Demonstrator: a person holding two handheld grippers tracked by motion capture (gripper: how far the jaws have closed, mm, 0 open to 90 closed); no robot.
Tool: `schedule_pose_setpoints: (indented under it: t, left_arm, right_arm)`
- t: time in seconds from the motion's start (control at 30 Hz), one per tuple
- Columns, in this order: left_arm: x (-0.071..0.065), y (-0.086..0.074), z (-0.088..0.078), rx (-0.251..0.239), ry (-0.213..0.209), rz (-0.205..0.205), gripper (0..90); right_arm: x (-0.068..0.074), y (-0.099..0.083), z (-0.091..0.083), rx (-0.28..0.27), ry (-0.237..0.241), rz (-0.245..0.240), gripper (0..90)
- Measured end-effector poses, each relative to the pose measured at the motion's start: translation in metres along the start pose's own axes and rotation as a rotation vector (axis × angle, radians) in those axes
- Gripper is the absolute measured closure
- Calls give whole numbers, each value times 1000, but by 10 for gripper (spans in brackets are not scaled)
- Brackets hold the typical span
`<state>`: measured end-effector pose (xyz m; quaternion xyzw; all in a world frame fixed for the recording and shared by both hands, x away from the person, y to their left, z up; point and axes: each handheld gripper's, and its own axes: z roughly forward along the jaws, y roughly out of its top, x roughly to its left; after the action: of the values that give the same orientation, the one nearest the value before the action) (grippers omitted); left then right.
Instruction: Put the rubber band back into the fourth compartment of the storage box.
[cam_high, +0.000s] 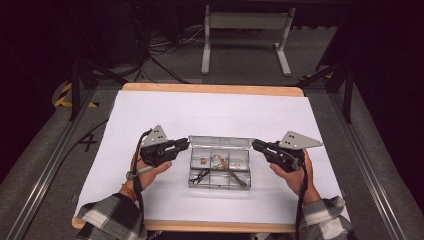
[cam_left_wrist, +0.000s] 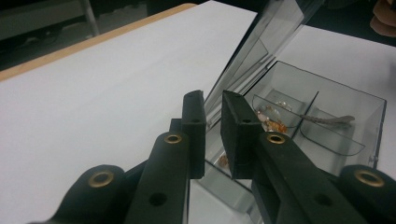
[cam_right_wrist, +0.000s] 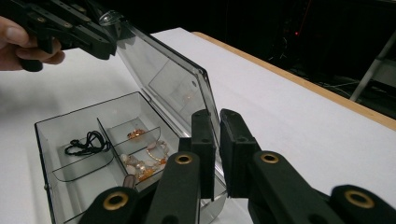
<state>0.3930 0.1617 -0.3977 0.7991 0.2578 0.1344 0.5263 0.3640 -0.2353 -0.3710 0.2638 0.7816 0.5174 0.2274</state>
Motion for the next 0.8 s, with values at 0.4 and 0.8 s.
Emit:
schedule_pose_setpoints:
  t: [0.4,0.8]
  left_arm:
    - [-14,-6,1,27,-43,3,900]
    - [-15,-4,5,29,-50,21,900]
  right_arm:
    - [8,-4,-4,17,-7,-17,849]
    - [15,-9,-10,41,-6,-33,827]
